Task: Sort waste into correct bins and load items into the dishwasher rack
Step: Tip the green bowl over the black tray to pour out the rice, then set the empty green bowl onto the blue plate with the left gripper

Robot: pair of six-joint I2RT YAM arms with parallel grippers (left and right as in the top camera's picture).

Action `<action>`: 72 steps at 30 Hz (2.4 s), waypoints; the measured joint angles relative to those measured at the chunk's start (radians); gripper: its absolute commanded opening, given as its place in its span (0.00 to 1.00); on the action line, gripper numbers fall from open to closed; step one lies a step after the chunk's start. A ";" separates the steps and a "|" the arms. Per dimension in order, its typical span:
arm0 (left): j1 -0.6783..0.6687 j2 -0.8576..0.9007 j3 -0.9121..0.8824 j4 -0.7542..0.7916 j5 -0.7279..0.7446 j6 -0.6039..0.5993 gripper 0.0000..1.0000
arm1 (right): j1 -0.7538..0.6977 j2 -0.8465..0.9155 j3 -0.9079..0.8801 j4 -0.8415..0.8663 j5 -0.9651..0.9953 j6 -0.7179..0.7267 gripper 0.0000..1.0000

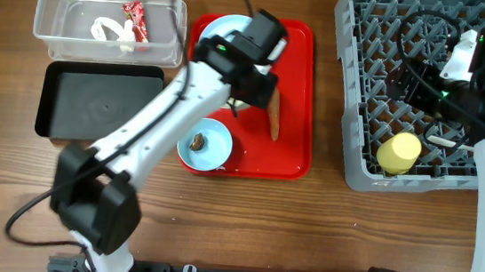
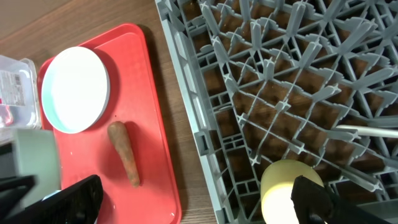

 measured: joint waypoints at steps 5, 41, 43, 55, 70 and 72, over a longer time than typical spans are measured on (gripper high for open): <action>0.254 -0.127 0.005 -0.134 0.099 -0.019 0.04 | 0.000 0.000 0.000 0.000 0.000 0.000 0.98; 1.166 -0.010 -0.343 -0.026 1.328 0.333 0.04 | 0.000 0.000 0.000 -0.002 0.000 0.000 0.98; 1.166 -0.010 -0.343 -0.025 1.364 0.332 0.04 | 0.000 0.000 0.000 -0.009 0.000 0.000 0.98; 1.215 -0.010 -0.343 -0.036 1.516 0.263 0.04 | 0.000 0.000 0.000 -0.014 0.006 -0.007 0.98; 1.236 -0.010 -0.343 -0.059 1.540 0.246 0.04 | 0.000 0.000 0.000 -0.012 0.012 -0.007 0.99; 1.195 -0.020 -0.343 -0.033 1.538 0.246 0.04 | 0.000 0.000 0.000 -0.009 0.012 -0.007 0.98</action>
